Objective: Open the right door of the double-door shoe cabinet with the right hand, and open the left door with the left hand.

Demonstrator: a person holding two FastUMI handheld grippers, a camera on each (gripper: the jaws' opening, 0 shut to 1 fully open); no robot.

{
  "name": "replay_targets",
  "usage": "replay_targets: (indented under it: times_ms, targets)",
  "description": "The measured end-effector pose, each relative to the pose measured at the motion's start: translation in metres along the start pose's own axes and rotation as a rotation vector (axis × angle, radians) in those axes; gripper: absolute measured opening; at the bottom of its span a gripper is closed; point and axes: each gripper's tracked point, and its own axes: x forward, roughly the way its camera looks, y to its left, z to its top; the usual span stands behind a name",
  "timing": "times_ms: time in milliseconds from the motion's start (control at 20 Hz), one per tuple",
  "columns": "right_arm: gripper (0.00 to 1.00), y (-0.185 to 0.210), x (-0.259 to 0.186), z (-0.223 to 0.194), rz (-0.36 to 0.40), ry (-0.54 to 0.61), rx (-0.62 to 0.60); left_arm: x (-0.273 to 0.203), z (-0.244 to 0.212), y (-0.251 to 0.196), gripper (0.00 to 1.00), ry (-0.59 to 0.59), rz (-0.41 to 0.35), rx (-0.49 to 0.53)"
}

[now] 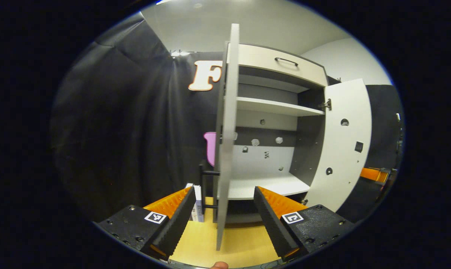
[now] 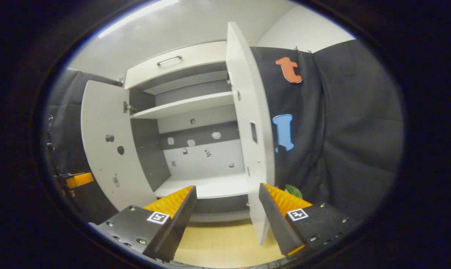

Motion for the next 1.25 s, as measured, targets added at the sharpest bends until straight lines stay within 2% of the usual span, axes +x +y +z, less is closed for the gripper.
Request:
replay_targets:
  times_ms: [150,300,450,500,550,750,850,950,1000,1050,1250]
  targets:
    - [0.99,0.035,0.011,0.007,0.072,-0.021,-0.007,0.014,0.011,-0.034,0.96,-0.021,-0.079,-0.004]
    - [0.99,0.064,0.025,0.014,0.107,-0.034,-0.057,0.031,0.017,-0.07,0.96,-0.041,-0.146,-0.015]
    - [0.98,0.093,0.037,0.021,0.147,-0.047,-0.075,0.045,0.023,-0.094,0.96,-0.05,-0.181,-0.012]
    - [0.99,0.101,0.043,0.023,0.164,-0.049,-0.073,0.049,0.026,-0.1,0.94,-0.053,-0.189,-0.015]
    - [0.99,0.107,0.048,0.026,0.172,-0.051,-0.073,0.055,0.03,-0.107,0.96,-0.059,-0.197,-0.02]
    - [0.98,0.116,0.061,0.032,0.175,-0.059,-0.074,0.073,0.044,-0.113,0.93,-0.103,-0.173,0.027]
    - [0.98,0.115,0.067,0.034,0.169,-0.061,-0.067,0.077,0.049,-0.114,0.96,-0.124,-0.157,0.053]
    - [0.98,0.111,0.073,0.038,0.153,-0.069,-0.072,0.08,0.053,-0.12,0.96,-0.13,-0.167,0.039]
    - [0.98,0.11,0.075,0.039,0.145,-0.074,-0.077,0.082,0.055,-0.124,0.93,-0.133,-0.176,0.027]
    - [0.98,0.109,0.078,0.04,0.138,-0.077,-0.083,0.083,0.056,-0.125,0.96,-0.135,-0.179,0.02]
    - [0.98,0.11,0.084,0.038,0.129,-0.075,-0.103,0.088,0.057,-0.126,0.96,-0.142,-0.17,0.039]
